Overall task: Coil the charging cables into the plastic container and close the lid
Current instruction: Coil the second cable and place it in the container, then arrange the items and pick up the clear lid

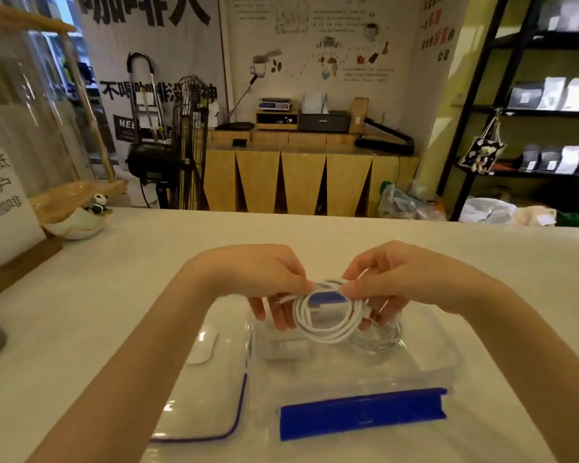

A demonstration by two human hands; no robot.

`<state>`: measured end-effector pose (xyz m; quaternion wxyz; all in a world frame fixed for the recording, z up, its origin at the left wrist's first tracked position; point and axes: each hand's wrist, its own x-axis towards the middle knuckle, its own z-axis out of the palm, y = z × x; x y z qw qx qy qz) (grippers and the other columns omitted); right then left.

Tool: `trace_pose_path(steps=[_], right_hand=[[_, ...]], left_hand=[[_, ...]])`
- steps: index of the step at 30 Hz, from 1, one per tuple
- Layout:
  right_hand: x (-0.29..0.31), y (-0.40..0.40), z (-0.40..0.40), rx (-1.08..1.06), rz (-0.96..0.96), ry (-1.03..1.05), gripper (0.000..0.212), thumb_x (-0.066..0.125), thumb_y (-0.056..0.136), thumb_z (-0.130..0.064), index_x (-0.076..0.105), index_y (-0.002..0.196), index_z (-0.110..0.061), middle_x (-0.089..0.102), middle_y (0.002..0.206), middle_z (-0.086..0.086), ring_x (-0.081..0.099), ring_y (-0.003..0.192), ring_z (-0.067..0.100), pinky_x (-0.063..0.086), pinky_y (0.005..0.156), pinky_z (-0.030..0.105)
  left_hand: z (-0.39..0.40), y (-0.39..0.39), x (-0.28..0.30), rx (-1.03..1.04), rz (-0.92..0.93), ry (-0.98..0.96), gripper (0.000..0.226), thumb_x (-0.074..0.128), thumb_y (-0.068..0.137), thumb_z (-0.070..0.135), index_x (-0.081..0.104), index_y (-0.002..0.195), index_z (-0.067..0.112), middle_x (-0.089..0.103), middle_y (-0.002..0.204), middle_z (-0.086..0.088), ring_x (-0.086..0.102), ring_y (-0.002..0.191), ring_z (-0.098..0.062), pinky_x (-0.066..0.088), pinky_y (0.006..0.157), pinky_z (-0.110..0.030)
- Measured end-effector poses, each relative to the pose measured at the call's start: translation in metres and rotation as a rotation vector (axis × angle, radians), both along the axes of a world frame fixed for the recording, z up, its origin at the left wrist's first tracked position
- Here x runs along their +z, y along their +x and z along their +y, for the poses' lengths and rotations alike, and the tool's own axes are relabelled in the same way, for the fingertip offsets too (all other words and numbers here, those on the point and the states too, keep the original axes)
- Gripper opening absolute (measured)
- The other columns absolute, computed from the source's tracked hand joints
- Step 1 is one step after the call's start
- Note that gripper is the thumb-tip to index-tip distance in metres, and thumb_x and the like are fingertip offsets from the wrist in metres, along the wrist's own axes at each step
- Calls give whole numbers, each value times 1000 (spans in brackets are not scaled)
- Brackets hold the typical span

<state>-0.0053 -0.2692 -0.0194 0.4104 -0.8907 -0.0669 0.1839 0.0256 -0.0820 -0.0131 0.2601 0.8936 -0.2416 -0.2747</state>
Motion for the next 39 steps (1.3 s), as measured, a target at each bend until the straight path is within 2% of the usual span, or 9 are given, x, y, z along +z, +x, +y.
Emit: trace_pose_path(steps=[5, 8, 13, 17, 19, 22, 25, 31, 39], right_hand=[[-20, -11, -5, 37, 65, -73, 18, 68, 76, -26, 67, 88, -12, 74, 80, 7, 70, 71, 17, 58, 73, 30], [-24, -11, -3, 76, 94, -136, 17, 68, 76, -22, 69, 86, -9, 73, 74, 5, 70, 67, 15, 58, 71, 29], [-30, -6, 7, 71, 77, -237, 16, 70, 75, -19, 69, 85, -8, 73, 76, 8, 70, 64, 15, 59, 68, 28], [-35, -6, 11, 85, 64, -280, 17, 70, 75, -17, 68, 87, -6, 71, 71, 5, 67, 58, 12, 58, 62, 24], [-36, -6, 12, 81, 50, -303, 19, 70, 75, -18, 67, 90, -7, 70, 70, 6, 66, 55, 11, 58, 58, 24], [-37, -7, 15, 74, 20, -341, 17, 70, 75, -19, 64, 89, -10, 69, 68, 6, 64, 52, 12, 55, 52, 23], [-38, -8, 17, 78, -46, -378, 15, 69, 76, -21, 63, 87, -13, 64, 63, 1, 61, 49, 9, 51, 47, 20], [-41, -7, 16, 103, -116, -421, 10, 68, 77, -22, 64, 79, -14, 62, 59, -1, 54, 44, 6, 46, 50, 18], [-20, -5, 19, 126, -294, -215, 10, 60, 82, -25, 65, 87, -17, 67, 71, -3, 62, 58, 7, 47, 49, 16]], left_hand=[[-21, -8, -17, -132, 10, 221, 33, 40, 94, 25, 64, 94, 1, 65, 75, -5, 61, 61, -14, 52, 52, -18], [-29, -13, -26, -152, 0, 316, 35, 36, 95, 21, 62, 94, -3, 65, 72, -7, 62, 58, -17, 53, 55, -23], [-39, -20, -38, -161, -140, 478, 31, 38, 93, 17, 53, 67, 7, 62, 64, -5, 60, 53, -19, 53, 61, -31], [-44, -23, -46, -167, -232, 585, 19, 45, 91, 16, 55, 78, 9, 58, 66, -4, 60, 58, -19, 53, 60, -31], [-46, -24, -46, -153, -233, 588, 19, 46, 92, 18, 56, 79, 8, 59, 66, -5, 61, 58, -20, 54, 62, -31], [-48, -27, -44, -162, -262, 593, 33, 47, 92, 25, 48, 62, 12, 52, 55, 0, 51, 48, -12, 47, 55, -24], [-46, -28, -40, -142, -228, 591, 36, 46, 92, 28, 45, 59, 14, 53, 55, 0, 52, 49, -12, 51, 64, -28], [-37, -26, -33, -137, -163, 538, 25, 46, 92, 28, 59, 81, 9, 65, 75, -5, 65, 71, -18, 55, 71, -31], [7, -31, 6, -120, -219, 252, 21, 46, 90, 31, 62, 103, 25, 65, 83, 14, 62, 79, -1, 48, 76, -17]])
